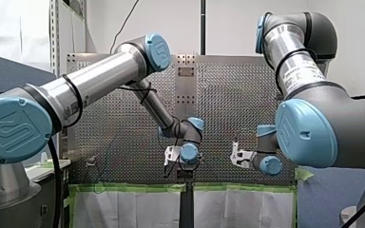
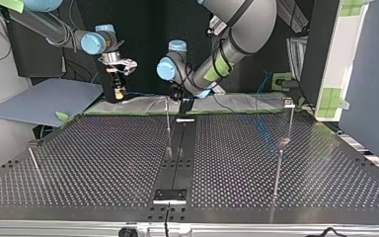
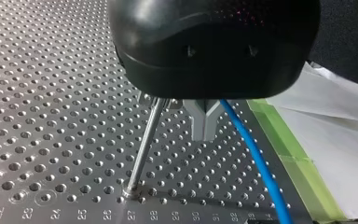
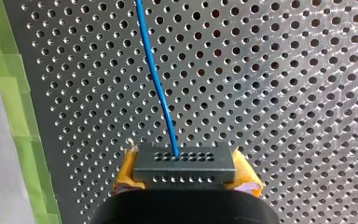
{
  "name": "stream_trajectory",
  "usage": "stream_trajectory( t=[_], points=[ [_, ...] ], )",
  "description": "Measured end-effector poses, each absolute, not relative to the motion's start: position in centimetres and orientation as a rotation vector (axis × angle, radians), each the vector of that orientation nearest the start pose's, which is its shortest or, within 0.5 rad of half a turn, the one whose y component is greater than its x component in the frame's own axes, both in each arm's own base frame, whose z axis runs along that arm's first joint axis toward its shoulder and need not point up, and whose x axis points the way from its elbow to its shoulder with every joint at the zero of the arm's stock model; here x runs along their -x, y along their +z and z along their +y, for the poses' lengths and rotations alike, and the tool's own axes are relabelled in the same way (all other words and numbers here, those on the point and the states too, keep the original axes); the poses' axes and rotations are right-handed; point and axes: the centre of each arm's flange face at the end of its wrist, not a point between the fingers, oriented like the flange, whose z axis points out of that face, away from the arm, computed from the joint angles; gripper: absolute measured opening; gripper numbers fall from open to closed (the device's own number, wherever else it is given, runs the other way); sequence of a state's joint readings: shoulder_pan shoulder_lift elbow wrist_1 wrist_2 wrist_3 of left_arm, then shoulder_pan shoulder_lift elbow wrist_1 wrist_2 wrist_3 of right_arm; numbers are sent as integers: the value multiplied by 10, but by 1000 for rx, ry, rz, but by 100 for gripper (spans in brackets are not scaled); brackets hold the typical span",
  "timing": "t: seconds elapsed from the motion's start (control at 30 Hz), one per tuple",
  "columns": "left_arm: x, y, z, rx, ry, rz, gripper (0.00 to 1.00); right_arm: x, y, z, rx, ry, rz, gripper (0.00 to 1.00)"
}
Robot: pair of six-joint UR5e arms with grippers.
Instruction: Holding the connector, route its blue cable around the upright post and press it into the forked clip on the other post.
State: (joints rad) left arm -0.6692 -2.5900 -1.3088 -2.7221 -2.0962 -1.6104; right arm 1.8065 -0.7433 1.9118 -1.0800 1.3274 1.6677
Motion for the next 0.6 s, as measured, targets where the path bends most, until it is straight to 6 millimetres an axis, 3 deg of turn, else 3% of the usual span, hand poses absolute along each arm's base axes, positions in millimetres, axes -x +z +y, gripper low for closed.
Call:
stream_trajectory(
  t=[0.6],
  points=[
    [-510, 3, -497, -233, 10, 1839, 0, -282, -15, -509, -1582, 1575, -1100, 0]
  ],
)
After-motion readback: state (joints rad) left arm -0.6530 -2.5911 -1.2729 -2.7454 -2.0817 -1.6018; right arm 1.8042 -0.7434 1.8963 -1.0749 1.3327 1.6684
